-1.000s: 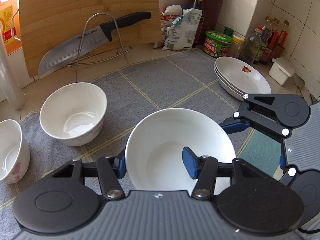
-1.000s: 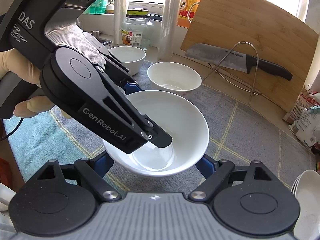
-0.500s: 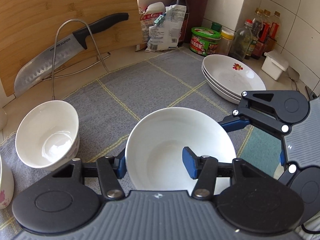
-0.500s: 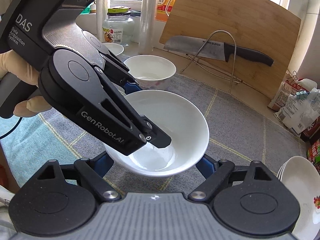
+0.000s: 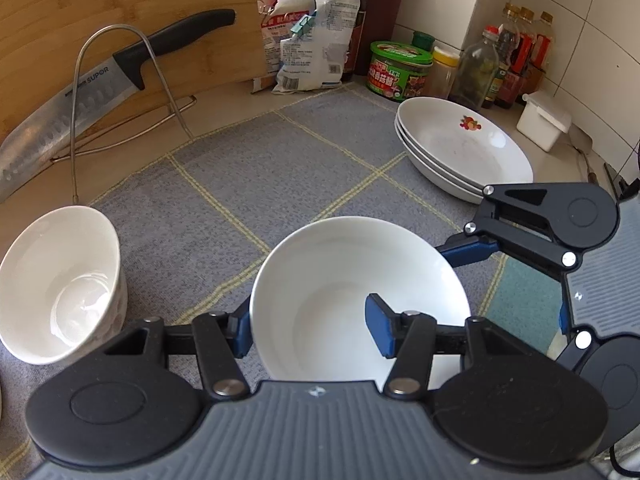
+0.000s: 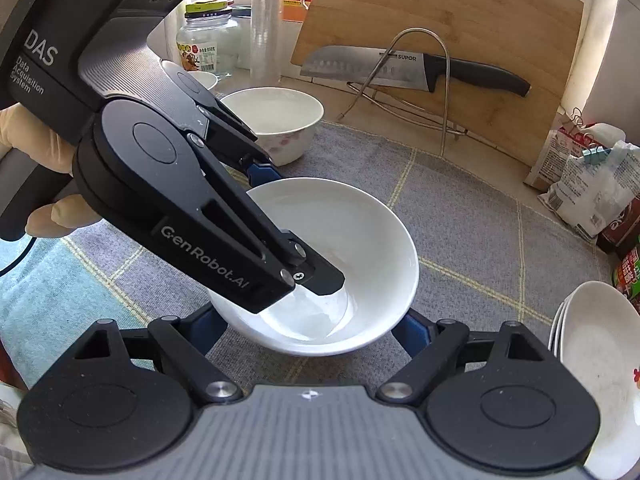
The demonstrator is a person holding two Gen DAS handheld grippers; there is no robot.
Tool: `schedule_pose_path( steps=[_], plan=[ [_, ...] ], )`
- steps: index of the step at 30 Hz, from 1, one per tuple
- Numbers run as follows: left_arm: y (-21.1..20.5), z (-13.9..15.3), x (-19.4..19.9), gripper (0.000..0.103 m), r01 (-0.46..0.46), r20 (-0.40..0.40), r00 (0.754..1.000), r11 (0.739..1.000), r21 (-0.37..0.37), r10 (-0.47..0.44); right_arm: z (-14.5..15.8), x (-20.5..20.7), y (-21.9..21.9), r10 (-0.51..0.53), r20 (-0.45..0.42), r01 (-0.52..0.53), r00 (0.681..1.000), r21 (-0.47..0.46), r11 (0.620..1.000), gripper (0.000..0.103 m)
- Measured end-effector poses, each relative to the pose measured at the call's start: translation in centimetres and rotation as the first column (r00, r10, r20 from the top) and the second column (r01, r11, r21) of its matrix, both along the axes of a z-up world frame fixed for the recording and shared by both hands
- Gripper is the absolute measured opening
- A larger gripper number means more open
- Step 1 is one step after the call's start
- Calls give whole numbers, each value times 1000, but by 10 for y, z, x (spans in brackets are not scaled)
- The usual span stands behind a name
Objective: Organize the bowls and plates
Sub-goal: 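Carry the white bowl with the left tool toward the plate stack, then lower the bowl onto the towel beside the plates and open the left tool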
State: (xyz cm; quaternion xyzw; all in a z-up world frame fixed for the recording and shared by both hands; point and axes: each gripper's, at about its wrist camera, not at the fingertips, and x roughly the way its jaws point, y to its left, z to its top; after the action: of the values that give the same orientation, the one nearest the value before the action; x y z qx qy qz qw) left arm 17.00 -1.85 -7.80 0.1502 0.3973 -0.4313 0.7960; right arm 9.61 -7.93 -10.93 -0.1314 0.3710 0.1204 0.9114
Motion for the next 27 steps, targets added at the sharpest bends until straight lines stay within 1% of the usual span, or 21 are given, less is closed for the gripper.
schedule_pose_path(
  steps=[17, 22, 23, 24, 25, 26, 27],
  plan=[
    [-4, -4, 1, 55, 2, -1, 1000, 1000, -1, -2, -2, 3, -4, -16, -16, 17, 1000, 20, 1000, 91],
    [-4, -5, 2, 58, 4, 0, 1000, 1000, -5, -4, -4, 4, -3, -19, -26, 19, 999, 24, 1000, 91],
    [-4, -5, 1, 59, 5, 1, 1000, 1000, -8, -5, -4, 3, -2, -19, -26, 20, 999, 23, 1000, 91],
    [-4, -4, 0, 63, 9, 5, 1000, 1000, -12, -9, -4, 3, -2, -18, -25, 19, 1000, 22, 1000, 91],
    [-4, -3, 0, 69, 13, 11, 1000, 1000, -17, -12, -4, 4, -2, -17, -24, 18, 1000, 23, 1000, 91],
    [-4, -2, -2, 73, 14, 22, 1000, 1000, -19, -14, -4, 3, -2, -17, -26, 17, 1000, 27, 999, 91],
    [-5, 0, -4, 80, 15, 39, 999, 1000, -19, -15, -3, 3, -3, -16, -27, 17, 1000, 34, 999, 93]
  ],
)
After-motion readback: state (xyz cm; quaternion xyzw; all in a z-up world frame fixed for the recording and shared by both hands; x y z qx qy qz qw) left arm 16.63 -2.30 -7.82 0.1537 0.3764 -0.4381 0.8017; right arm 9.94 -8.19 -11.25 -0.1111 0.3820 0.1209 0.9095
